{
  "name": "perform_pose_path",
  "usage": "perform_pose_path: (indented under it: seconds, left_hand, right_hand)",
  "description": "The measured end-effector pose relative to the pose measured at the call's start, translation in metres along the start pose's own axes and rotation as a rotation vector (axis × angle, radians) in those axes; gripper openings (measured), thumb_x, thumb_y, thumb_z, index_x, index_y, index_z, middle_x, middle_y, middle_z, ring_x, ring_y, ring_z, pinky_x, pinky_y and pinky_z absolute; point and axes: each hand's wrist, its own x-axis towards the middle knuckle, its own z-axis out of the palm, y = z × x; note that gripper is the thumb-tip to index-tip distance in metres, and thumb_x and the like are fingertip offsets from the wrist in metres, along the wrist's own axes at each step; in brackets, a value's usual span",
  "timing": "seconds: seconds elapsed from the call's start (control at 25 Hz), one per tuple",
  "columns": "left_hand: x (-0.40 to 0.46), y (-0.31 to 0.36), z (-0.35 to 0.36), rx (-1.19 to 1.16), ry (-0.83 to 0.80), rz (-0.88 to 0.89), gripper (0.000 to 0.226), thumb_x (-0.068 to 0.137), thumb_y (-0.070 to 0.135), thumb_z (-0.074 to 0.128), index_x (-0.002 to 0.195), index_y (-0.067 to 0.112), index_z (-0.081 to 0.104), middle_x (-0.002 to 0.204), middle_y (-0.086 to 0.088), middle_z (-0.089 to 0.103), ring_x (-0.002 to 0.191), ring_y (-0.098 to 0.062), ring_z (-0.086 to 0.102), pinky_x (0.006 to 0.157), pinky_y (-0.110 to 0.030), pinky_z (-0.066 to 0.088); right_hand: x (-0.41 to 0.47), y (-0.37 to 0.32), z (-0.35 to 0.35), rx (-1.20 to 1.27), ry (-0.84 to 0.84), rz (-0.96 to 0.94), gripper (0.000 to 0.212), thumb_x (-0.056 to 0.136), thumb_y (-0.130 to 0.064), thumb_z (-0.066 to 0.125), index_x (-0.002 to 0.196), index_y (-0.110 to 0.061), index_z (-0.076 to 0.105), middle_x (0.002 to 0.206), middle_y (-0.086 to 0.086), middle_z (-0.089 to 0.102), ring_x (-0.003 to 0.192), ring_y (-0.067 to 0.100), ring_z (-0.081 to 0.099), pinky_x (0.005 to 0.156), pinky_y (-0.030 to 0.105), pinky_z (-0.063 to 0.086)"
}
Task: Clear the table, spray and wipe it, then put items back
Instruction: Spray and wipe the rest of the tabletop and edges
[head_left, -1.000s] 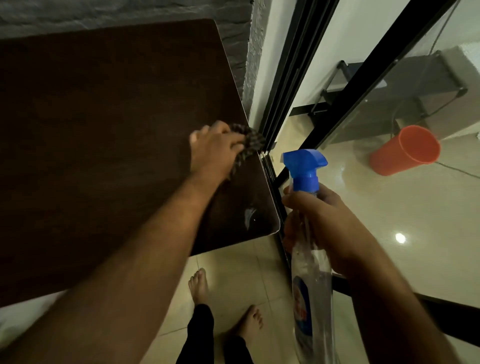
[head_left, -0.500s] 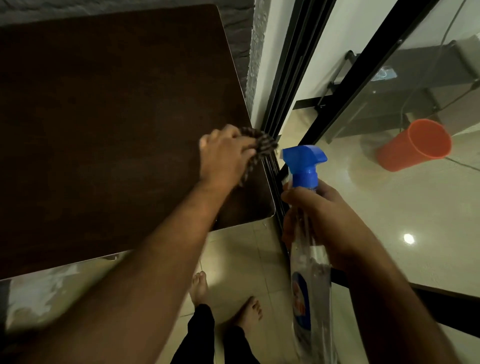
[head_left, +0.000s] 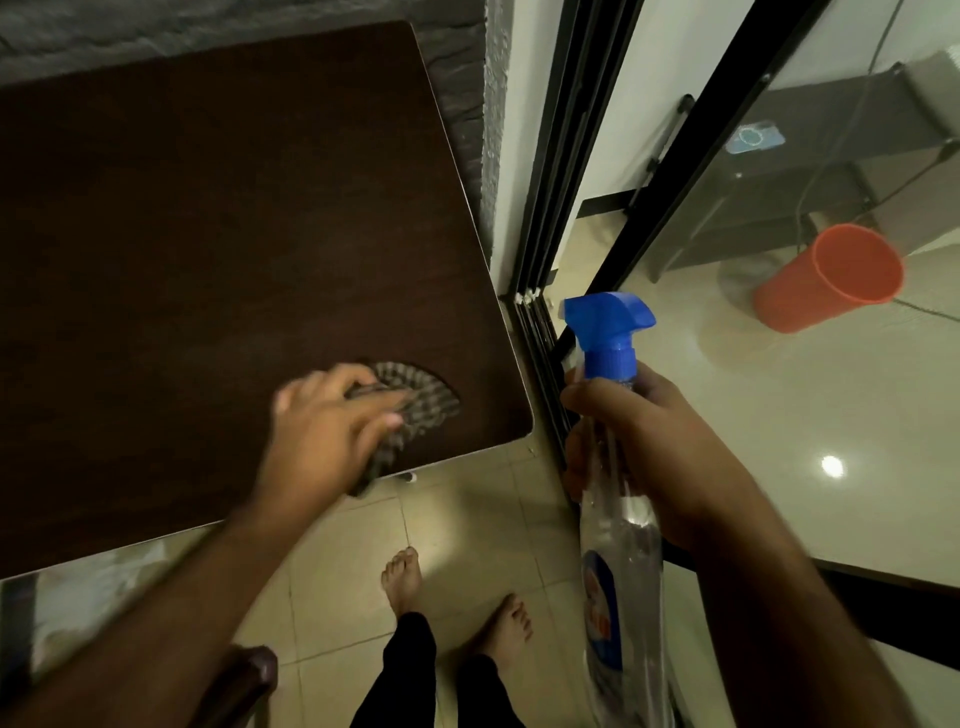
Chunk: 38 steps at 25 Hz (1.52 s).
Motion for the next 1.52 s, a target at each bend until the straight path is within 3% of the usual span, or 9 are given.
perform_pose_path:
  seconds: [0.16,0.4,0.56,0.72,1.0,1.12,1.24,1.36,1.52]
  left_hand:
    - [0.055,0.016,0.01,-0.035,0.1,-0.181,0.028,0.089,0.038,0.062,0.116,0.033,0.068,0.112,0.0,0.055,0.105,-0.026,0.05,0.085,-0.039,0.032]
    - [0.073,0.097,0.038,0.047,-0.019,-0.008,0.052,0.088,0.062,0.043,0.134,0.04,0.048,0.121,0.004,0.045,0.106,-0.015,0.043,0.09,-0.036,0.034]
    - [0.012,0.067,0.018,0.022,-0.114,0.067,0.058,0.082,0.065,0.049,0.135,0.041,0.049,0.12,0.004,0.045,0.108,-0.017,0.043,0.087,-0.037,0.033]
    - [-0.042,0.014,-0.003,0.054,-0.077,-0.025,0.05,0.083,0.051,0.062,0.13,0.036,0.058,0.116,-0.002,0.051,0.107,-0.024,0.05,0.083,-0.04,0.037]
    - [-0.07,-0.031,-0.022,-0.007,-0.005,-0.24,0.041,0.093,0.044,0.054,0.13,0.028,0.057,0.108,0.002,0.051,0.098,-0.018,0.053,0.081,-0.033,0.046]
    - [-0.087,-0.031,-0.024,-0.057,-0.039,-0.188,0.038,0.092,0.044,0.055,0.128,0.03,0.058,0.106,0.003,0.051,0.094,-0.016,0.054,0.078,-0.03,0.048]
    - [-0.117,-0.051,-0.039,-0.116,-0.121,-0.147,0.036,0.092,0.042,0.056,0.126,0.03,0.06,0.108,0.001,0.052,0.097,-0.02,0.055,0.08,-0.029,0.045]
    - [-0.143,-0.077,-0.076,-0.156,-0.154,-0.183,0.034,0.093,0.042,0.056,0.125,0.03,0.061,0.108,-0.001,0.052,0.1,-0.024,0.056,0.083,-0.03,0.045]
    - [-0.155,-0.105,-0.15,-0.164,-0.034,-0.195,0.035,0.093,0.041,0.056,0.125,0.028,0.06,0.106,0.0,0.051,0.098,-0.022,0.058,0.086,-0.036,0.05]
  right_hand:
    - [-0.004,0.0,0.0,-0.037,0.006,-0.019,0.019,0.088,-0.022,0.058,0.105,-0.017,0.051,0.062,0.008,0.059,0.052,0.02,0.058,0.052,0.03,0.05]
    - [-0.018,-0.006,0.006,-0.05,-0.016,-0.043,0.015,0.089,-0.02,0.058,0.102,-0.021,0.052,0.062,0.006,0.059,0.05,0.016,0.057,0.047,0.023,0.049]
    - [-0.026,-0.009,0.017,-0.061,-0.022,-0.039,0.025,0.088,-0.021,0.059,0.111,-0.018,0.05,0.068,0.008,0.058,0.053,0.017,0.057,0.051,0.027,0.051]
    - [-0.022,-0.012,0.042,-0.031,-0.07,-0.058,0.019,0.089,-0.018,0.058,0.105,-0.022,0.049,0.068,0.009,0.056,0.054,0.02,0.057,0.057,0.036,0.053]
    - [-0.024,-0.009,0.094,-0.111,-0.145,-0.093,0.017,0.089,-0.018,0.058,0.102,-0.025,0.048,0.065,0.007,0.056,0.052,0.017,0.057,0.058,0.035,0.054]
    - [-0.027,-0.013,0.124,-0.12,-0.162,-0.118,0.018,0.088,-0.017,0.059,0.101,-0.025,0.049,0.069,0.008,0.057,0.053,0.018,0.057,0.054,0.031,0.053]
    - [-0.031,-0.014,0.17,-0.159,-0.159,-0.174,0.021,0.086,-0.019,0.062,0.105,-0.02,0.051,0.078,0.011,0.057,0.062,0.024,0.057,0.062,0.038,0.054]
    - [-0.047,-0.018,0.216,-0.233,-0.078,-0.275,0.02,0.081,-0.027,0.064,0.097,-0.027,0.051,0.08,0.008,0.059,0.064,0.025,0.061,0.067,0.045,0.057]
    - [-0.076,-0.037,0.27,-0.29,0.002,-0.372,0.022,0.074,-0.04,0.061,0.093,-0.042,0.05,0.09,0.009,0.063,0.079,0.033,0.067,0.076,0.056,0.058]
